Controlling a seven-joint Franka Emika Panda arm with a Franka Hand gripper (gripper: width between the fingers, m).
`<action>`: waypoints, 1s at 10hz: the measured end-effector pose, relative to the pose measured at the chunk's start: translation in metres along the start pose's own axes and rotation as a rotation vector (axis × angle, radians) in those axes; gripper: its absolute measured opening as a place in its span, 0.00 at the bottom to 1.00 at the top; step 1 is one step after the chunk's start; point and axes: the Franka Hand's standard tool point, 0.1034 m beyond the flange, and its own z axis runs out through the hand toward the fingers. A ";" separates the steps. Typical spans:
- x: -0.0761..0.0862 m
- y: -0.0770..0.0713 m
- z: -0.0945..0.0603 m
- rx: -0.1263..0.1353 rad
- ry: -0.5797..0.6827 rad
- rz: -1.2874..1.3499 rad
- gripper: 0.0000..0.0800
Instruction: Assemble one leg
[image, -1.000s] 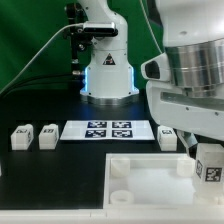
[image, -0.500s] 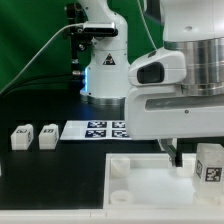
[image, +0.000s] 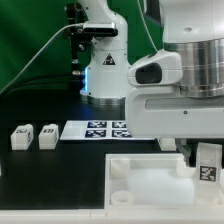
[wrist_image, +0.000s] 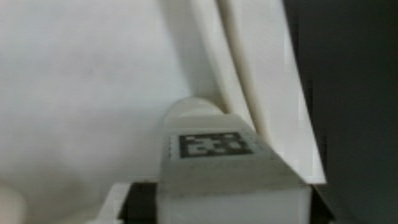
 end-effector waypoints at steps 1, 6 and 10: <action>-0.001 -0.001 0.000 0.004 -0.002 0.099 0.37; 0.004 -0.002 0.003 0.102 -0.008 0.879 0.37; 0.003 -0.002 0.003 0.134 -0.030 1.156 0.37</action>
Offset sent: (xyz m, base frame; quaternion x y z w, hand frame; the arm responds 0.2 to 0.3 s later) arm 0.0055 -0.0082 -0.0034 0.0015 0.0054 0.4169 0.9089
